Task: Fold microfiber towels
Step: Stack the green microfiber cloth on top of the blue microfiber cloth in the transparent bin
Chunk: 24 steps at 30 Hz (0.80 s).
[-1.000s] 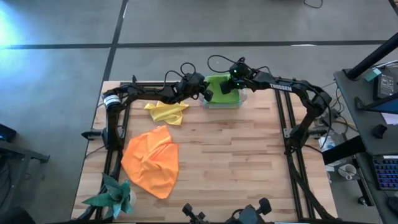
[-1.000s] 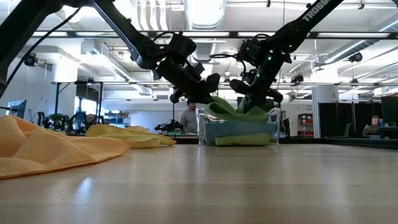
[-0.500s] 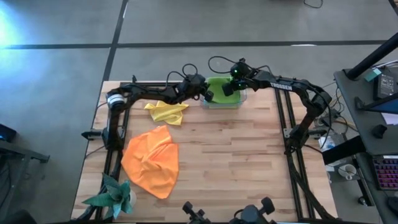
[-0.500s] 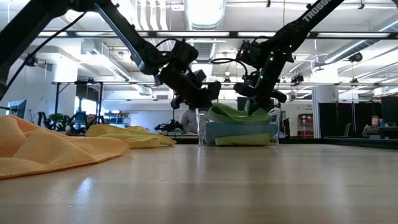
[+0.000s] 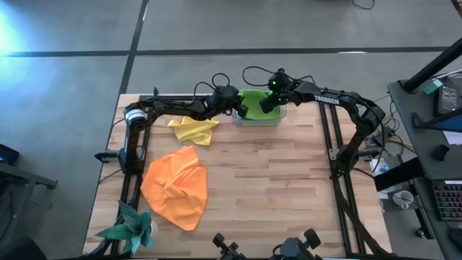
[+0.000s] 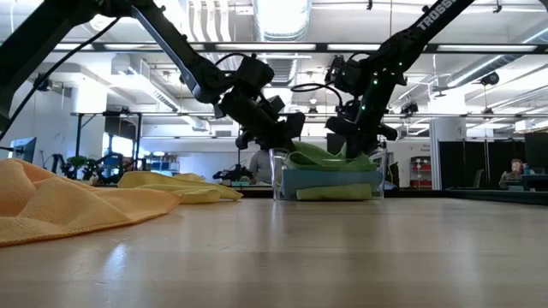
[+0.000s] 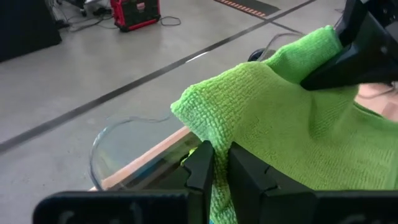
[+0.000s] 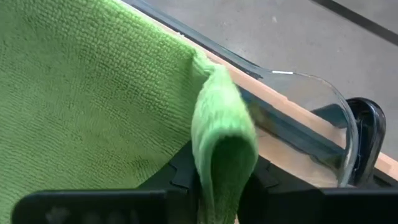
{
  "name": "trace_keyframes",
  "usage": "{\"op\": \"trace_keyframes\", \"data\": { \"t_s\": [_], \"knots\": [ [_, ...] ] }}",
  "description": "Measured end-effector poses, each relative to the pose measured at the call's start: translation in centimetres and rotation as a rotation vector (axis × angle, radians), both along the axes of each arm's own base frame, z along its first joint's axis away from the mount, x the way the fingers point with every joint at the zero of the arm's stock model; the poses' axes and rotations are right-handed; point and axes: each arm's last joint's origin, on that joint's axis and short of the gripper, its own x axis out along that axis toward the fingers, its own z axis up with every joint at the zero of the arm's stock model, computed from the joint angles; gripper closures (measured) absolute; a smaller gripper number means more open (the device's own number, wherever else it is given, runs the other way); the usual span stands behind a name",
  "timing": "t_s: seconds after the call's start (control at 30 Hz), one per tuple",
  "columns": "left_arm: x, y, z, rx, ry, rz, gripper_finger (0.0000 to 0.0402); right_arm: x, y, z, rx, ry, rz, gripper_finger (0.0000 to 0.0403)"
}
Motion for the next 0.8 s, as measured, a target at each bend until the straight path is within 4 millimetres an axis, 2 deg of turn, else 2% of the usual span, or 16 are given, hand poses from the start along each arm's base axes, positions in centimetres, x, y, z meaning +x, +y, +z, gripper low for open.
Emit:
{"op": "trace_keyframes", "data": {
  "t_s": [0.3, 0.8],
  "knots": [
    [0.0, 0.0, 0.1, 0.080, 0.072, -0.043, 0.0374, 0.0, 0.0, 0.1, -0.007, 0.001, 0.006, 0.0298],
    [0.0, -0.1, 0.1, 0.083, 0.073, -0.044, 0.0374, 0.5, -0.5, 1.8, -0.052, -0.012, 0.048, 0.0296]
  ]
}}
